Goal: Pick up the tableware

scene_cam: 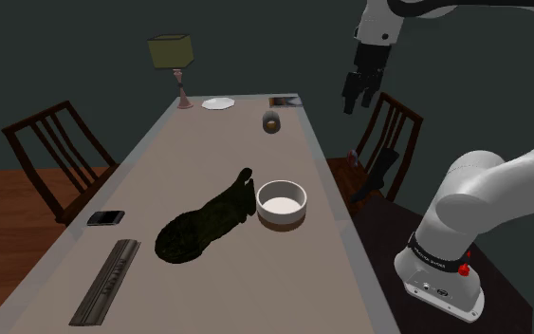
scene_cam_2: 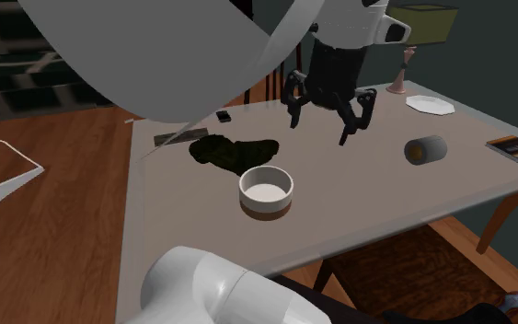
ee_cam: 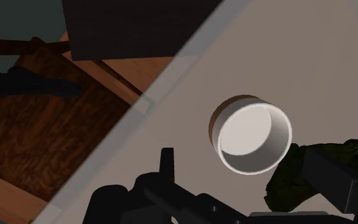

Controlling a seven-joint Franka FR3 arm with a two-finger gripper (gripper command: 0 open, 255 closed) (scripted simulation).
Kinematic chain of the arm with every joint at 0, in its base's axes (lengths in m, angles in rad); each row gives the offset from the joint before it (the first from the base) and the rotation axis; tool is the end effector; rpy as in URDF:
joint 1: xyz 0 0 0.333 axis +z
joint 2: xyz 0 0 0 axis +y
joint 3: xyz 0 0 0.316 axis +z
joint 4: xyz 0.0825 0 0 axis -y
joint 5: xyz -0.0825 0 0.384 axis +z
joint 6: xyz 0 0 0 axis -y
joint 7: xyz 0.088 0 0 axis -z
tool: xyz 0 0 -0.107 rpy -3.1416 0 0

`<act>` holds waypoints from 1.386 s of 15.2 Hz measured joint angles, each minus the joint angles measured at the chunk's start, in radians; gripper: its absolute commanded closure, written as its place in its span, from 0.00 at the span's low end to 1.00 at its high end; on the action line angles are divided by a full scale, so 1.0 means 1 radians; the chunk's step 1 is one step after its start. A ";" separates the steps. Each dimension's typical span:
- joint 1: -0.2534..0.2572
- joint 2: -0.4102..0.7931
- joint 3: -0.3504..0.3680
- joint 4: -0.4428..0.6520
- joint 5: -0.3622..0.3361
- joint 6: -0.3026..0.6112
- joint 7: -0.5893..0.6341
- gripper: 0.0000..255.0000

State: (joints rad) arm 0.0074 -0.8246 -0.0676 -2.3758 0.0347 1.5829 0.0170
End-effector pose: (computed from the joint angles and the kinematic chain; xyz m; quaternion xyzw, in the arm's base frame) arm 0.2973 -0.0207 0.5935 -0.9986 0.0281 -0.0157 0.0420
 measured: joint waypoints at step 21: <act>0.062 0.439 0.147 -0.257 0.049 0.698 0.117 0.00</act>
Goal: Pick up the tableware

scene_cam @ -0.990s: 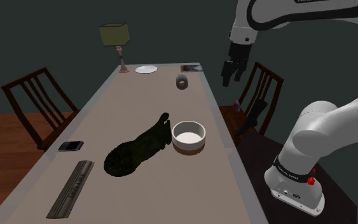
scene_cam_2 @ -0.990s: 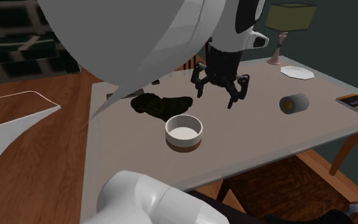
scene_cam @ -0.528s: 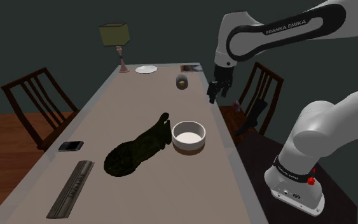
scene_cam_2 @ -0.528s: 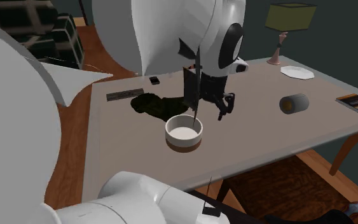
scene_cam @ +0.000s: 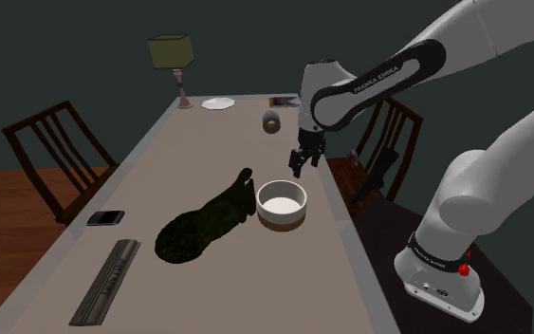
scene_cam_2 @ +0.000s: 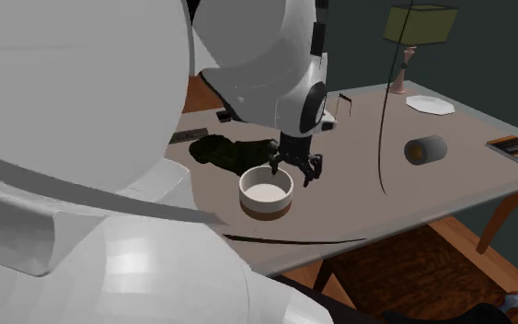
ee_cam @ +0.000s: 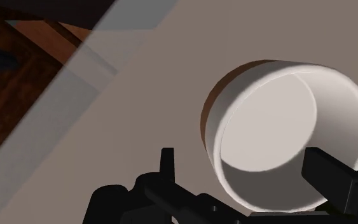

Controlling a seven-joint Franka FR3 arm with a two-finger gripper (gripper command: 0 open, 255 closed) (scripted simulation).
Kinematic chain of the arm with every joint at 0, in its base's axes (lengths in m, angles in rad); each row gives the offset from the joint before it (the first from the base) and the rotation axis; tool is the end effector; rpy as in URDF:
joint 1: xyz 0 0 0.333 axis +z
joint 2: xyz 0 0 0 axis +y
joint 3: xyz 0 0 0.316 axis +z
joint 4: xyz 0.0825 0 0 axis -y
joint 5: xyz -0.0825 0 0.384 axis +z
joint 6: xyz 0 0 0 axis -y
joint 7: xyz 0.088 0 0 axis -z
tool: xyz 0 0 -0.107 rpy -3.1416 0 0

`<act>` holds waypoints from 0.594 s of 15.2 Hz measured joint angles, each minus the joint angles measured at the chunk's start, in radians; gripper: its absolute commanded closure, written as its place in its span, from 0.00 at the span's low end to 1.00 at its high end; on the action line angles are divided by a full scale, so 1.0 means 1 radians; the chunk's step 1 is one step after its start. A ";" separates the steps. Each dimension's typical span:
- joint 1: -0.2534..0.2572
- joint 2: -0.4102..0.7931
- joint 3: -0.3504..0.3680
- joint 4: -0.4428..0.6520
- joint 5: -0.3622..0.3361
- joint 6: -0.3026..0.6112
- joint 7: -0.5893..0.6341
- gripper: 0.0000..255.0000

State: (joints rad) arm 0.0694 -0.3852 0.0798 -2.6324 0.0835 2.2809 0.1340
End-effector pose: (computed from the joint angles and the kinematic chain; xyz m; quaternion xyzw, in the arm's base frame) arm 0.3959 0.0605 0.3764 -0.9995 0.0218 -0.0142 0.0193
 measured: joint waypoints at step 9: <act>0.000 0.204 0.021 -0.013 -0.012 0.218 0.020 0.00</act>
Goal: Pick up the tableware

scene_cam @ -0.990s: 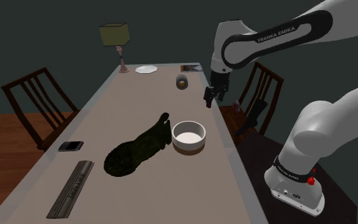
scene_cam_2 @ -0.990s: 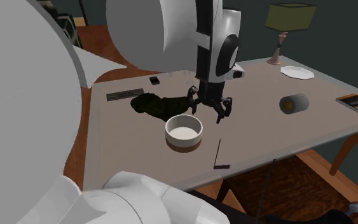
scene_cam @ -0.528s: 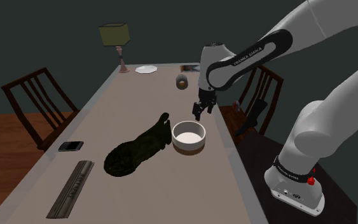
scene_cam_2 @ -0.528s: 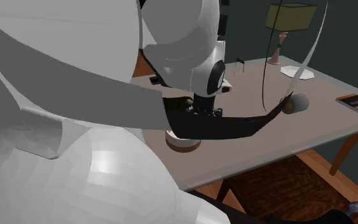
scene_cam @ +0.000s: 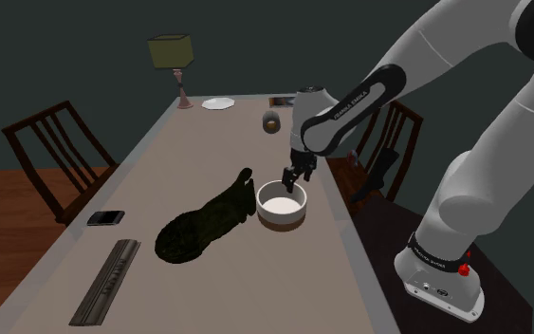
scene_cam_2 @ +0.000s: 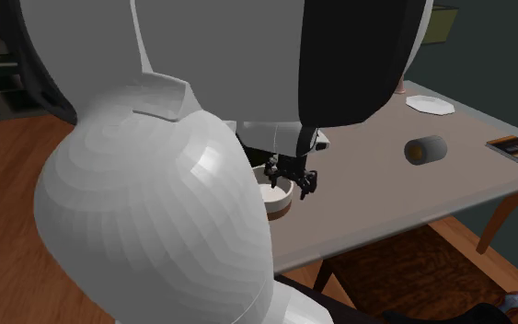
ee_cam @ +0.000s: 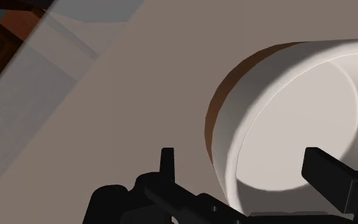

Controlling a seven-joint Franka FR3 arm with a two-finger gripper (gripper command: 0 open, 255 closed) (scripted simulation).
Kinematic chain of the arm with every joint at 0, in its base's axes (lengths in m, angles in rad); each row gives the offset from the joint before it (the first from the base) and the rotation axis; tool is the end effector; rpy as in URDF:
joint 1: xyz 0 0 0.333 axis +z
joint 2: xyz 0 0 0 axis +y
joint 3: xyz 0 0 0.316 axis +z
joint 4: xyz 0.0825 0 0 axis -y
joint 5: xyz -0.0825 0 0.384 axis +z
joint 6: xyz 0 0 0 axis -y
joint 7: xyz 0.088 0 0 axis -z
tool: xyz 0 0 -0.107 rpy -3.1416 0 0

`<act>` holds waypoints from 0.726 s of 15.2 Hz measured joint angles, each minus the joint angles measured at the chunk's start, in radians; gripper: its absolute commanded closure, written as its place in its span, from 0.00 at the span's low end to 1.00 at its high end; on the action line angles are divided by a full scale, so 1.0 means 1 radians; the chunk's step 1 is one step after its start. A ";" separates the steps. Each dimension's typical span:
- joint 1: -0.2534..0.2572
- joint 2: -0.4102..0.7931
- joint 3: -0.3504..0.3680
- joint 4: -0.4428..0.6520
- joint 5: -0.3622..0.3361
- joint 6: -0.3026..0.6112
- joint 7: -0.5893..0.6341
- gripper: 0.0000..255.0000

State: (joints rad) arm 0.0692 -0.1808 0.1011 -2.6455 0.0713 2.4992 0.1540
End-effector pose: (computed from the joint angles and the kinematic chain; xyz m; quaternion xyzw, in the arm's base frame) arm 0.4150 0.0697 0.3067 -0.9996 0.0207 -0.0148 0.0153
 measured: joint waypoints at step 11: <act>-0.003 0.028 -0.002 -0.011 -0.002 0.041 -0.003 1.00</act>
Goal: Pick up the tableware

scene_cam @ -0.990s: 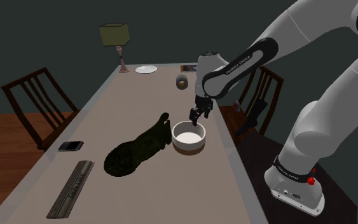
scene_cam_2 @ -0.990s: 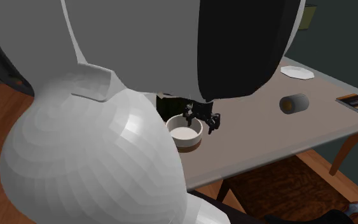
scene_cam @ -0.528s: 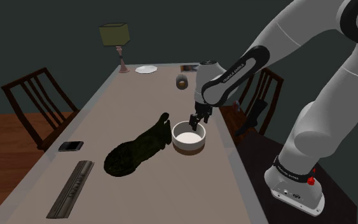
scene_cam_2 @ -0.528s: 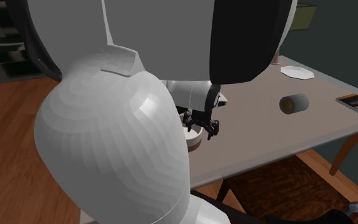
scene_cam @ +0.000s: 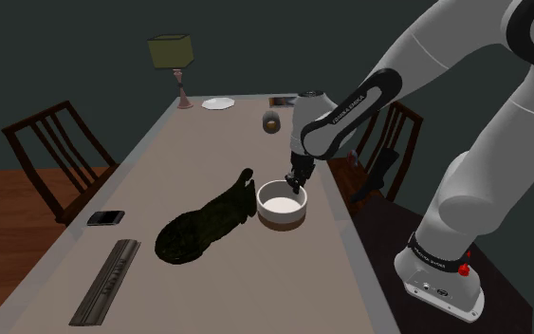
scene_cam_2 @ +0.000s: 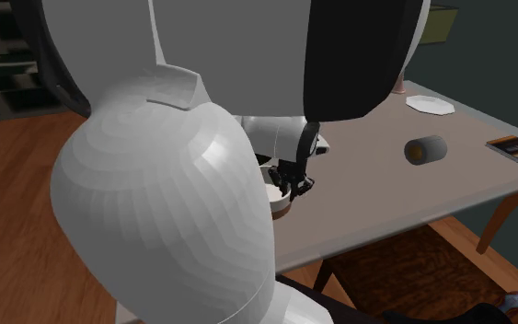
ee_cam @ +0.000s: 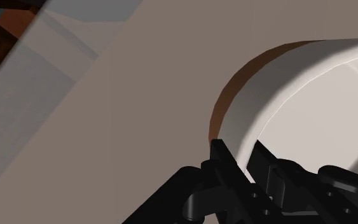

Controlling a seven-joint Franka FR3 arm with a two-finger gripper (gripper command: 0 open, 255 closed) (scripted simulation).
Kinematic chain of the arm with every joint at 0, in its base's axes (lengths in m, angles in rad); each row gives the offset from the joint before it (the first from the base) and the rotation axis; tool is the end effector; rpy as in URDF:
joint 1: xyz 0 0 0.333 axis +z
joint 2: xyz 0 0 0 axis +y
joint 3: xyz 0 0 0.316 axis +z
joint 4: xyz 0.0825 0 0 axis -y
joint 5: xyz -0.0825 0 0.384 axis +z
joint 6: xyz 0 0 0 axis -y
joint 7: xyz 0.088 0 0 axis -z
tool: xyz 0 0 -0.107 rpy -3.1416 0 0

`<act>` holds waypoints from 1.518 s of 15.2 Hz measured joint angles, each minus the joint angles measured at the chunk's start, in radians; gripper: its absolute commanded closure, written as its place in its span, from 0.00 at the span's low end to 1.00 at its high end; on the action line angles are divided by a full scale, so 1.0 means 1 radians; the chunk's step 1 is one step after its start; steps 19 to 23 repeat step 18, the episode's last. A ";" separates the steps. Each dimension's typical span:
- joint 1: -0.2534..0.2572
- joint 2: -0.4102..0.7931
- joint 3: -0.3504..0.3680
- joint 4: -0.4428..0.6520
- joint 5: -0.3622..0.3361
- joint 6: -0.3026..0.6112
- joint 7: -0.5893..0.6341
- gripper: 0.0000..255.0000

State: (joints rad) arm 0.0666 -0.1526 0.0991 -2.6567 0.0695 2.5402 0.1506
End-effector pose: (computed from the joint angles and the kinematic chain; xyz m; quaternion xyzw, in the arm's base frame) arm 0.4147 0.0674 0.2943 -0.9995 0.0212 -0.0157 0.0153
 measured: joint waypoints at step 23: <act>0.003 -0.158 -0.006 0.073 0.002 -0.233 0.002 1.00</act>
